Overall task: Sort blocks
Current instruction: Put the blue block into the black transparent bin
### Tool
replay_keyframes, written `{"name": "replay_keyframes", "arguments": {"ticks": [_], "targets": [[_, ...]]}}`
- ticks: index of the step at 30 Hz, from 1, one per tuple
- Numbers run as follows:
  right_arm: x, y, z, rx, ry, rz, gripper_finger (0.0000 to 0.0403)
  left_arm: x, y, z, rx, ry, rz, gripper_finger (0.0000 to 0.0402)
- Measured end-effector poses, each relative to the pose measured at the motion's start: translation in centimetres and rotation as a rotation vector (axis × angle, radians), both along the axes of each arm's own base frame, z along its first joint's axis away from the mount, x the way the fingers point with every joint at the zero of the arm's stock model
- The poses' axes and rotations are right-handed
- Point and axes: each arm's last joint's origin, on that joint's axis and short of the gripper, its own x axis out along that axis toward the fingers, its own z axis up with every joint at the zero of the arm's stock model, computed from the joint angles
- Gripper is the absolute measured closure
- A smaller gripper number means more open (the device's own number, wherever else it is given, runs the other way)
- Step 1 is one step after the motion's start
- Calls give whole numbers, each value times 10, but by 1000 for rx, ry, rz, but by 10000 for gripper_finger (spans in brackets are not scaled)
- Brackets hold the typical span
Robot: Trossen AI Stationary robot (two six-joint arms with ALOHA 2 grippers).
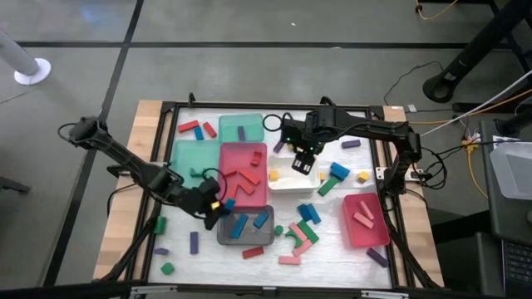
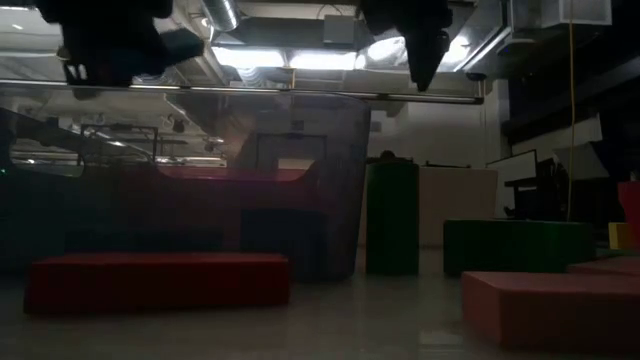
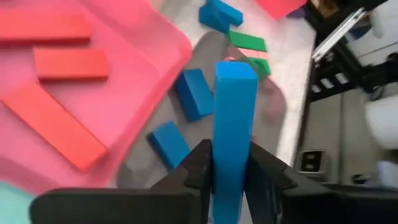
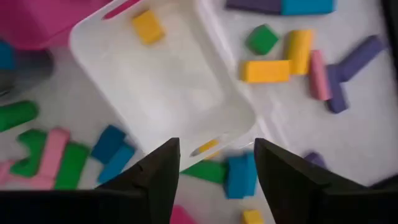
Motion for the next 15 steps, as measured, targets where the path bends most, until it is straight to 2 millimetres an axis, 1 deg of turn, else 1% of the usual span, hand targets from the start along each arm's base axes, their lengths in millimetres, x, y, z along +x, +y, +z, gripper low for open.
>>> {"name": "replay_keyframes", "arguments": {"ticks": [5,9,12,15], "targets": [[0,3,0,97,-7,-58,198,10,2,-14,104,53,-34,307],[1,12,-2,117,-1,-119,198,16,2,-26,117,103,-42,280],[1,28,-8,127,24,-167,198,18,2,-31,154,134,-94,264],[0,53,-18,132,58,-235,198,18,7,-32,245,152,-164,256]]}}
